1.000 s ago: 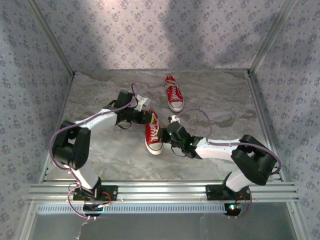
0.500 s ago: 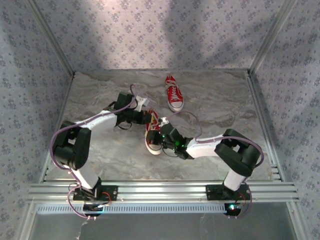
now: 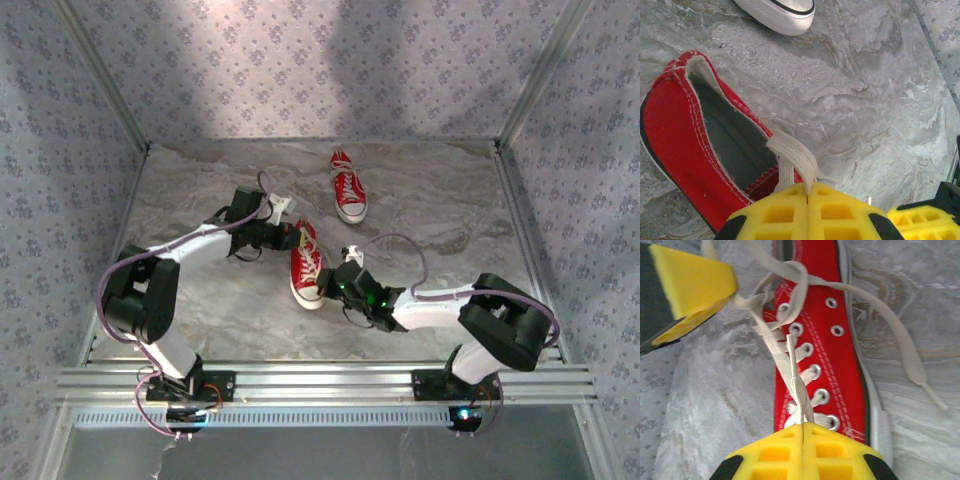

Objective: Tie the shoes

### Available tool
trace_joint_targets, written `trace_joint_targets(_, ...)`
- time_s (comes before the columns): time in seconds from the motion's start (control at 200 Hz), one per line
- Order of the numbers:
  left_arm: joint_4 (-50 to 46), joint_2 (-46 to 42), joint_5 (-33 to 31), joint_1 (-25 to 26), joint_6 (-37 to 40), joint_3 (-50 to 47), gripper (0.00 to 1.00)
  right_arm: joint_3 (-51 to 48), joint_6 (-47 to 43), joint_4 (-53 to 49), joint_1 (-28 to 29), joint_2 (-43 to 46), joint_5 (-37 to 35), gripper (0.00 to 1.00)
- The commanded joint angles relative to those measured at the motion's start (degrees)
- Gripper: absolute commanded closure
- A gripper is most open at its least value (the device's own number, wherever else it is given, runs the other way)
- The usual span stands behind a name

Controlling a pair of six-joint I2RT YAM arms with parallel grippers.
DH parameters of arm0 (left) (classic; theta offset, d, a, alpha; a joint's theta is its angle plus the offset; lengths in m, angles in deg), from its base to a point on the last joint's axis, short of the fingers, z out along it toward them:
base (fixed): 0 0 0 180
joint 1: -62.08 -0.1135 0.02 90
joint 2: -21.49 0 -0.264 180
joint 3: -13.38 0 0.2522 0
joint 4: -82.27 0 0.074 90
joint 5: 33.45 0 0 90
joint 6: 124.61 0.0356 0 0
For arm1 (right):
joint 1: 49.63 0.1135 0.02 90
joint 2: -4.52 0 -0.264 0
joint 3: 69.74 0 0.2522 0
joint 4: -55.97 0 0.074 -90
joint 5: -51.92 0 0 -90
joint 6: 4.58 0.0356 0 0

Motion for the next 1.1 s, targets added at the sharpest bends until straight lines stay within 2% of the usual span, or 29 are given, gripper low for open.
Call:
trace_joint_targets(0.0, 1.5, -1.6, 0.8, -0.3, 1.1, -0.4, 1.00, 0.3, 1.6, -4.0, -1.2, 0.9, -2.2, 1.00)
trace_joint_targets(0.275, 1.7, -4.0, -0.8, -0.8, 1.6, -1.8, 1.00, 0.4, 1.7, -6.6, -4.8, 0.8, 0.6, 1.00)
trace_joint_targets(0.59, 2.6, -4.8, -0.7, -1.6, 1.1, -2.6, 1.00, -1.9, 1.5, -11.0, -2.3, 4.7, -0.6, 1.00)
trace_joint_targets(0.71, 2.8, -4.2, 0.8, -1.5, 1.1, -2.4, 1.00, -0.2, -3.1, -9.9, -1.3, 4.9, 0.8, 1.00)
trace_joint_targets(0.904, 3.1, -3.6, 1.1, -1.2, 1.1, -2.6, 1.00, 7.7, -12.0, -10.5, -1.3, 0.6, 9.2, 1.00)
trace_joint_targets(1.034, 3.4, -3.6, 1.2, -1.1, 0.9, -2.8, 1.00, 10.2, -13.4, -9.1, -1.8, -2.7, 13.9, 1.00)
trace_joint_targets(1.094, 3.6, -3.6, 1.2, -1.0, 1.0, -2.9, 1.00, 10.5, -13.0, -10.6, -2.4, -3.2, 13.4, 1.00)
